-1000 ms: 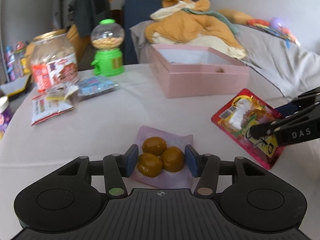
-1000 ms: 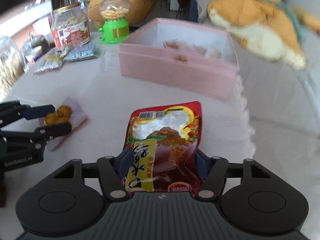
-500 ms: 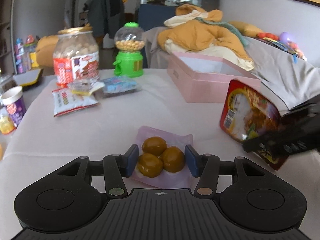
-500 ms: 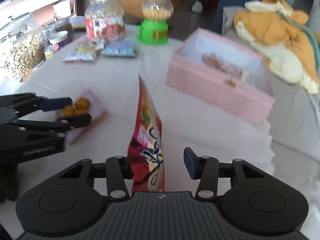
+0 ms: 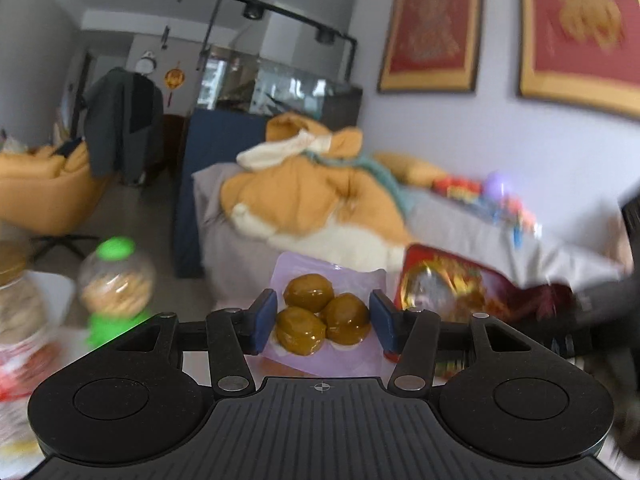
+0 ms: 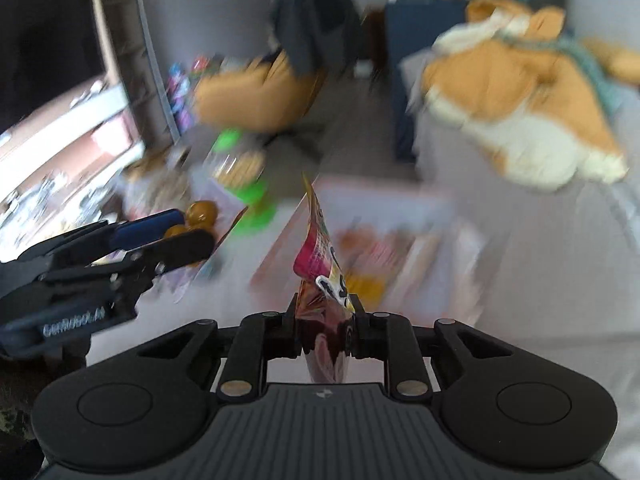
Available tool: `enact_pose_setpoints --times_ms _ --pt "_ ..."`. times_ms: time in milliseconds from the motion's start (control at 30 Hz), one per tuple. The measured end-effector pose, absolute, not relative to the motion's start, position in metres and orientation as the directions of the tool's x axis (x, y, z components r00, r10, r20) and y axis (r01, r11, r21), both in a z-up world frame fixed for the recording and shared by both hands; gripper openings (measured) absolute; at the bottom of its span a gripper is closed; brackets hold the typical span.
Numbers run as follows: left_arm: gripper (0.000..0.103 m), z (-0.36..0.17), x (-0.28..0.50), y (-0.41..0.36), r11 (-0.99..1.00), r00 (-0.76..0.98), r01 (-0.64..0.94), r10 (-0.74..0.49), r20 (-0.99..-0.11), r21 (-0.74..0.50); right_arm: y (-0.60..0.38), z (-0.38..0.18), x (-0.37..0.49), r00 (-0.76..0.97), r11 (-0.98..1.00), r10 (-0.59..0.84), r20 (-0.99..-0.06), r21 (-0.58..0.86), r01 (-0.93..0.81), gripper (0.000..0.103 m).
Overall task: Organize snacks
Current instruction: 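Carry the candies and red bag into the pink box and open both grippers, then grasp the Peppa Pig candy pack with the right gripper while the left gripper reaches the white bags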
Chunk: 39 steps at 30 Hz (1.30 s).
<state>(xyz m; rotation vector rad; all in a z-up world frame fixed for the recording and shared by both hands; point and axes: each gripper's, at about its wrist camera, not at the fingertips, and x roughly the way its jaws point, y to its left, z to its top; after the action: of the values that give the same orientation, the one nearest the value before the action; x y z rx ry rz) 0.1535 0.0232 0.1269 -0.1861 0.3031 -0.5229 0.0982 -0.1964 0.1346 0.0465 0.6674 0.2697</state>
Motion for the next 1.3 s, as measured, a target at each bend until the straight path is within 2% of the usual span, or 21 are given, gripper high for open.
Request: enact_pose_setpoints --times_ms 67,100,133,167,200,233,367,467,533,600,667,800,900,1033,1233,1300 --pt "0.057 0.113 0.193 0.019 0.839 0.819 0.406 -0.51 -0.263 -0.363 -0.203 0.143 0.12 0.789 0.975 0.22 -0.574 0.105 -0.196 0.02" --pt "0.057 0.101 0.217 0.015 0.85 0.803 0.342 -0.486 -0.345 -0.401 -0.205 0.143 0.133 0.801 0.979 0.204 -0.562 0.102 -0.178 0.021" --pt "0.052 0.091 0.233 0.014 0.865 0.786 0.282 -0.456 -0.417 -0.414 -0.207 0.142 0.146 0.809 0.979 0.203 -0.552 0.103 -0.175 0.024" --pt "0.049 0.083 0.241 0.015 0.873 0.779 0.245 -0.436 -0.45 -0.422 -0.206 0.138 0.16 0.811 0.978 0.208 -0.547 0.103 -0.181 0.03" --pt "0.049 0.076 0.243 0.019 0.868 0.778 0.237 -0.438 -0.45 -0.436 -0.207 0.132 0.172 0.811 0.98 0.197 -0.551 0.1 -0.17 0.05" --pt "0.049 0.072 0.241 0.026 0.858 0.782 0.253 -0.453 -0.428 -0.447 -0.208 0.127 0.182 0.815 0.984 0.18 -0.551 0.099 -0.15 0.066" --pt "0.049 0.068 0.231 0.053 0.813 0.788 0.334 -0.519 -0.333 -0.476 -0.206 0.113 0.199 0.8 0.97 0.244 -0.548 0.151 -0.192 0.069" --pt "0.049 0.066 0.217 0.075 0.808 0.769 0.332 -0.531 -0.356 -0.487 -0.199 0.103 0.209 0.79 0.972 0.235 -0.566 0.157 -0.176 0.076" --pt "0.049 0.06 0.202 0.096 0.844 0.766 0.301 -0.492 -0.415 -0.445 -0.186 0.095 0.212 0.775 0.975 0.222 -0.592 0.139 -0.173 0.077" --pt "0.048 0.057 0.182 0.123 0.89 0.788 0.222 -0.404 -0.464 -0.398 -0.165 0.092 0.208 0.758 0.97 0.24 -0.607 0.127 -0.205 0.081" --pt "0.047 0.052 0.159 0.154 0.918 0.83 0.16 -0.324 -0.454 -0.364 -0.143 0.09 0.208 0.748 0.965 0.259 -0.612 0.125 -0.232 0.089" --pt "0.047 0.04 0.125 0.216 0.956 0.9 -0.053 -0.08 -0.428 -0.289 -0.078 0.084 0.218 0.689 0.935 0.338 -0.641 0.147 -0.323 0.09" --pt "0.048 0.032 0.115 0.247 0.93 0.916 -0.156 0.01 -0.402 -0.332 -0.013 0.07 0.223 0.667 0.916 0.331 -0.667 0.059 -0.396 0.09" --pt "0.048 0.022 0.118 0.266 0.907 0.929 -0.114 -0.046 -0.366 -0.405 0.049 0.053 0.226 0.652 0.898 0.345 -0.675 0.035 -0.439 0.091" --pt "0.048 0.007 0.131 0.27 0.891 0.88 -0.127 -0.101 -0.463 -0.435 0.091 0.024 0.266 0.641 0.922 0.295 -0.709 0.035 -0.386 0.091" --pt "0.048 0.002 0.134 0.27 0.887 0.866 -0.127 -0.119 -0.485 -0.443 0.093 0.017 0.274 0.63 0.922 0.292 -0.72 0.035 -0.387 0.096"
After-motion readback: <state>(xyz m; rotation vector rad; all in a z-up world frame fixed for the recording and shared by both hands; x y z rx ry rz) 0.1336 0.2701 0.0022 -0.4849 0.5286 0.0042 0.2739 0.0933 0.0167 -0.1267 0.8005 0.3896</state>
